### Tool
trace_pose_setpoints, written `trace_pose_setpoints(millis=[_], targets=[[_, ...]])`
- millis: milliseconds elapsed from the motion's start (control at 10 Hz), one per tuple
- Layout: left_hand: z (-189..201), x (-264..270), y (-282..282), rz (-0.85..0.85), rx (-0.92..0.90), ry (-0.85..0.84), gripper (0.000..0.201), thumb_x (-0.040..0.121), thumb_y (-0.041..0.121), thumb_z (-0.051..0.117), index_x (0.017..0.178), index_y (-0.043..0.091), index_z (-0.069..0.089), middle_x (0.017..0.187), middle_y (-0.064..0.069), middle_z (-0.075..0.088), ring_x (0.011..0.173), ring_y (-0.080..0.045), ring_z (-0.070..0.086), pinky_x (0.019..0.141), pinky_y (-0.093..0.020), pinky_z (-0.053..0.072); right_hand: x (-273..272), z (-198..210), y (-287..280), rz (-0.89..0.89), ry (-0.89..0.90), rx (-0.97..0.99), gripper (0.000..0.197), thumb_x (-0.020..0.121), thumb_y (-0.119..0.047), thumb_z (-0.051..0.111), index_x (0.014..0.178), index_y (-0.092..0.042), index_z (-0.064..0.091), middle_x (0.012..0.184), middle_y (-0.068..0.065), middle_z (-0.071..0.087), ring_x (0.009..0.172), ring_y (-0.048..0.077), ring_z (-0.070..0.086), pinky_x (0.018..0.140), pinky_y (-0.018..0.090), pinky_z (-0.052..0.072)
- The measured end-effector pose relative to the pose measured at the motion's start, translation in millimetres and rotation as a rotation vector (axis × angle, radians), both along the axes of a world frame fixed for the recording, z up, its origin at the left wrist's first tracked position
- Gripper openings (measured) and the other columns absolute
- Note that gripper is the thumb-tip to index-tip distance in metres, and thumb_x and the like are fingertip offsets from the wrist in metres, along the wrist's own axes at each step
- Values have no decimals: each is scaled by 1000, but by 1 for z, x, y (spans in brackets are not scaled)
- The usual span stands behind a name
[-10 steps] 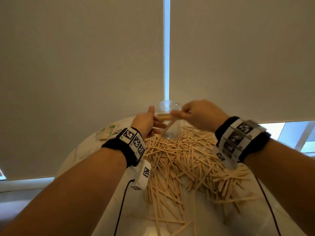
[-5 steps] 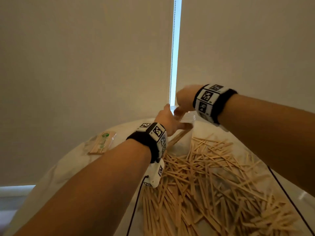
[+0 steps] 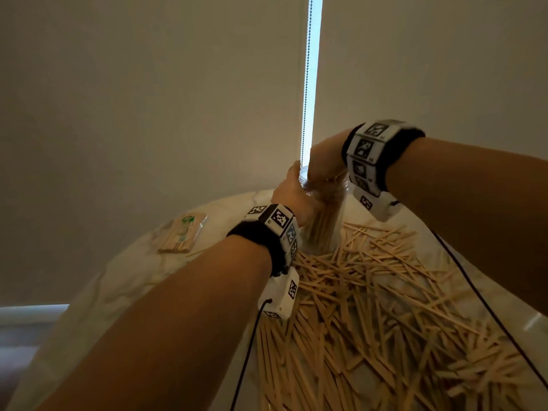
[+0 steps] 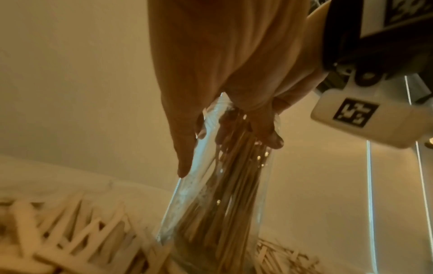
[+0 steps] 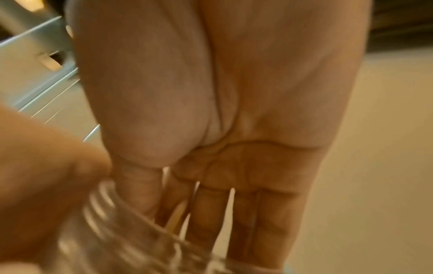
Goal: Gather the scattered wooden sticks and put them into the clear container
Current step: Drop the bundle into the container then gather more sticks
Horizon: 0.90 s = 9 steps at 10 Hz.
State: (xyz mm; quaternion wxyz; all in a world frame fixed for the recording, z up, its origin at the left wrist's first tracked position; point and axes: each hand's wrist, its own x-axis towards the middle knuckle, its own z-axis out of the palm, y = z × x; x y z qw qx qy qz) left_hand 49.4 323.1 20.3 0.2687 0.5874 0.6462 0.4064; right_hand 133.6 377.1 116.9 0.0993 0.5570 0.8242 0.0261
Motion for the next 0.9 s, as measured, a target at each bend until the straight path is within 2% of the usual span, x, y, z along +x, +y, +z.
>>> trace_pose_setpoints(millis=[100, 200, 300, 400, 500, 600, 700, 800, 900], targets=[[11, -2, -13, -34, -145, 42, 121, 83, 31, 78, 154, 22, -19, 155, -14, 37, 133, -29, 47, 102, -34, 42, 20, 13, -20, 29, 178, -62, 24, 93, -26, 66, 110, -11, 74, 94, 0, 73, 90, 17, 71, 82, 31, 58], [16, 0, -42, -29, -235, 180, 117, 75, 44, 82, 157, 11, 6, 150, -15, 43, 128, -30, 51, 97, -36, 44, 43, 24, -47, 116, 273, 138, 19, 93, -24, 63, 103, -17, 78, 84, -8, 70, 81, 12, 64, 73, 26, 46], [10, 0, -76, -19, -277, 377, 88, 76, 54, 76, 141, 6, 44, 137, -8, 55, 116, -23, 55, 84, -30, 40, 68, 21, -75, 93, 415, 219, 19, 93, -26, 61, 89, -17, 77, 75, -8, 71, 67, 7, 62, 71, 26, 47], [3, -5, -107, -48, -348, 545, 67, 83, 58, 67, 123, 5, 60, 122, -8, 65, 105, -22, 62, 79, -30, 45, 90, -3, -103, -22, 425, 85, 31, 97, -35, 59, 82, -12, 74, 71, -2, 74, 62, 13, 70, 71, 27, 57], [-6, -6, -143, -65, -468, 777, 68, 88, 66, 53, 112, 3, 65, 106, -8, 68, 98, -24, 65, 80, -32, 49, 100, -35, -138, -128, 361, -116, 45, 99, -46, 54, 85, -8, 71, 72, 1, 75, 62, 15, 71, 77, 31, 60], [-20, 0, -172, -62, -541, 918, 72, 81, 81, 43, 75, 12, 61, 69, -3, 56, 66, -17, 55, 65, -30, 45, 95, -62, -169, -112, 174, -151, 47, 103, -52, 38, 102, -13, 65, 96, 3, 70, 89, 20, 69, 83, 30, 55], [-34, 19, -190, -145, -580, 998, 70, 83, 79, 46, 79, 10, 61, 70, -6, 52, 77, -21, 56, 70, -31, 46, 81, -89, -175, -94, 28, -190, 56, 100, -61, 34, 138, -24, 55, 133, 11, 60, 117, 27, 59, 96, 34, 47], [-37, 29, -199, -200, -561, 997, 75, 83, 72, 55, 122, 8, 62, 114, -13, 64, 109, -29, 60, 89, -35, 49, 68, -109, -169, -120, 41, -208, 81, 83, -81, 45, 119, -12, 65, 124, 13, 64, 110, 28, 59, 91, 35, 47], [-29, 28, -193, -191, -583, 946, 69, 82, 66, 63, 117, 6, 65, 112, -14, 66, 109, -27, 63, 79, -31, 48, 62, -108, -172, -95, 80, -254, 49, 92, -54, 60, 113, -11, 66, 119, 12, 65, 96, 26, 58, 92, 35, 50]])
